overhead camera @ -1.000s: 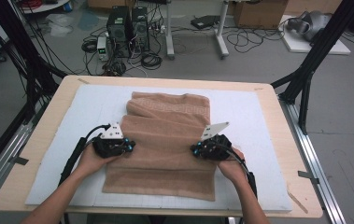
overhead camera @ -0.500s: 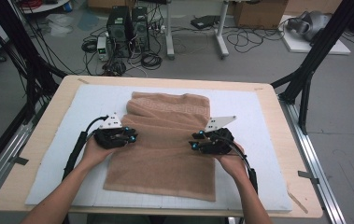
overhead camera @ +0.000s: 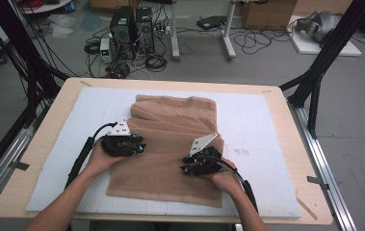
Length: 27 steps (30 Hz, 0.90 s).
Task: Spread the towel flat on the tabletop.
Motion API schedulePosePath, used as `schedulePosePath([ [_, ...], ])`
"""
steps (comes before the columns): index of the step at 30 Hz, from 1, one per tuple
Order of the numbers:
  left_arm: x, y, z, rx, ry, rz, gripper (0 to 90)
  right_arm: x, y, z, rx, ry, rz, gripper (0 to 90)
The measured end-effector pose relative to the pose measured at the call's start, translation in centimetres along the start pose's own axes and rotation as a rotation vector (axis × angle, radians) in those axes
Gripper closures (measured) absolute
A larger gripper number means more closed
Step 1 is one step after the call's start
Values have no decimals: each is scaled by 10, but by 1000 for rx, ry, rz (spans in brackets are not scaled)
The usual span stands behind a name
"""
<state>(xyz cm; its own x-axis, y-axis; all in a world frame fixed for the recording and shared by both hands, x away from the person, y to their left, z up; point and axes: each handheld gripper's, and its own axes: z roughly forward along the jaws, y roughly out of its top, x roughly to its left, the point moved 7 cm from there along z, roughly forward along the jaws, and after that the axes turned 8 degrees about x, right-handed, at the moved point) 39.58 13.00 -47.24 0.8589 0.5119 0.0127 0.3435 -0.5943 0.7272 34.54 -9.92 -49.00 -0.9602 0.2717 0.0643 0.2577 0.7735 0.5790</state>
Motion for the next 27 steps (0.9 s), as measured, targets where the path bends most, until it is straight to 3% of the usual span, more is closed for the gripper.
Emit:
schedulePosePath([
  [2, 0, 2, -2, -16, -3, -3, 652, 5, 0, 0, 5, 25, -28, 858],
  [6, -1, 5, -10, -44, 2, -10, 650, 24, 0, -4, 9, 138, -60, 860],
  [11, 0, 7, -16, -66, 5, -20, 646, 55, 3, -21, -49, 204, -118, 859],
  [14, -3, 7, -17, -68, -6, -10, 641, 76, -1, -32, -56, 248, -160, 857],
  [16, -5, 8, -17, -67, -11, -1, 628, 88, 2, -46, -122, 306, -162, 844],
  [18, -6, 8, -15, -59, -9, 2, 616, 93, 7, -63, -208, 382, -158, 764],
  [20, -7, 6, -12, -38, -14, -6, 601, 80, 8, -71, -221, 328, -123, 682],
  [25, -12, -2, -3, 39, -28, 4, 573, 13, -6, -60, -113, 9, 53, 623],
  [27, -14, -5, -1, 65, -29, 8, 571, -3, -13, -51, -78, -42, 98, 604],
])
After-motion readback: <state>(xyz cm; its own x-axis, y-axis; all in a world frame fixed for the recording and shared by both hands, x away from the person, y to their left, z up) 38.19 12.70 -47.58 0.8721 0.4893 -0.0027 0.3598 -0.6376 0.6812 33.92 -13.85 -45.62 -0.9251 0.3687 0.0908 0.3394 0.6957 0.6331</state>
